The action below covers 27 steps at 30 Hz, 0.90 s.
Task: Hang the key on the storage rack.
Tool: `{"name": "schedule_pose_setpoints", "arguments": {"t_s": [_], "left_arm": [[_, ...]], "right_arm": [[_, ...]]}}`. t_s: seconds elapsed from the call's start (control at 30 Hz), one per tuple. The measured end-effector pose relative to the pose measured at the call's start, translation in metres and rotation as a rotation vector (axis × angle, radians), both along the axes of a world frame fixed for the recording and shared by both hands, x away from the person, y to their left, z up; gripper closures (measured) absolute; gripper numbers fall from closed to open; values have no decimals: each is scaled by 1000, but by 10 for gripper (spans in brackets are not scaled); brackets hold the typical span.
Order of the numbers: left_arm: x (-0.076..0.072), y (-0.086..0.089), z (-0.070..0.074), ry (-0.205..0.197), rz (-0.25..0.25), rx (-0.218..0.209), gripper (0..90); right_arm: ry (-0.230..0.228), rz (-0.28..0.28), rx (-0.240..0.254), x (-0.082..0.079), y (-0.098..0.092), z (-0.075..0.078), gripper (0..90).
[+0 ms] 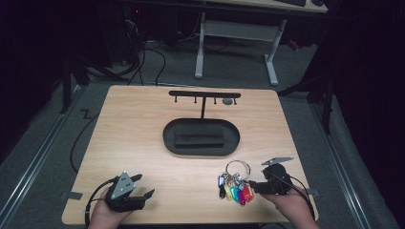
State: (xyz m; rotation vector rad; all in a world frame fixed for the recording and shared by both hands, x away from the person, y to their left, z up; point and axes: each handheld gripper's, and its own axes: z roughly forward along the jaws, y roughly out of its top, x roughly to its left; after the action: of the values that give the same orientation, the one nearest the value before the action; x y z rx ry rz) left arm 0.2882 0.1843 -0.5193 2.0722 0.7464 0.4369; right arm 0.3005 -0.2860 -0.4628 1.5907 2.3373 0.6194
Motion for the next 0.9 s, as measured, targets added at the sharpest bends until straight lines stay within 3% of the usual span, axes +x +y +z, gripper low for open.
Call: {"name": "schedule_pose_setpoints", "arguments": {"t_s": [0.13, 0.33, 0.43, 0.6, 0.73, 0.9], "left_arm": [[-8, 2, -2, 1, -4, 28, 301], [-11, 4, -2, -4, -5, 19, 306], [-12, 3, -4, -4, -14, 55, 305], [-13, 5, -4, -4, -14, 48, 308], [-16, 4, -5, -7, -21, 62, 309], [-17, 6, -5, -9, -21, 69, 309]], "right_arm": [[33, 21, -18, 5, 11, 5, 321], [66, 48, -62, 23, 24, 9, 385], [94, 48, -70, 34, 25, 5, 421], [146, -3, -67, 54, 24, -9, 442], [197, -59, -20, 63, 19, -14, 469], [268, -72, -15, 67, 20, -20, 487]]}}
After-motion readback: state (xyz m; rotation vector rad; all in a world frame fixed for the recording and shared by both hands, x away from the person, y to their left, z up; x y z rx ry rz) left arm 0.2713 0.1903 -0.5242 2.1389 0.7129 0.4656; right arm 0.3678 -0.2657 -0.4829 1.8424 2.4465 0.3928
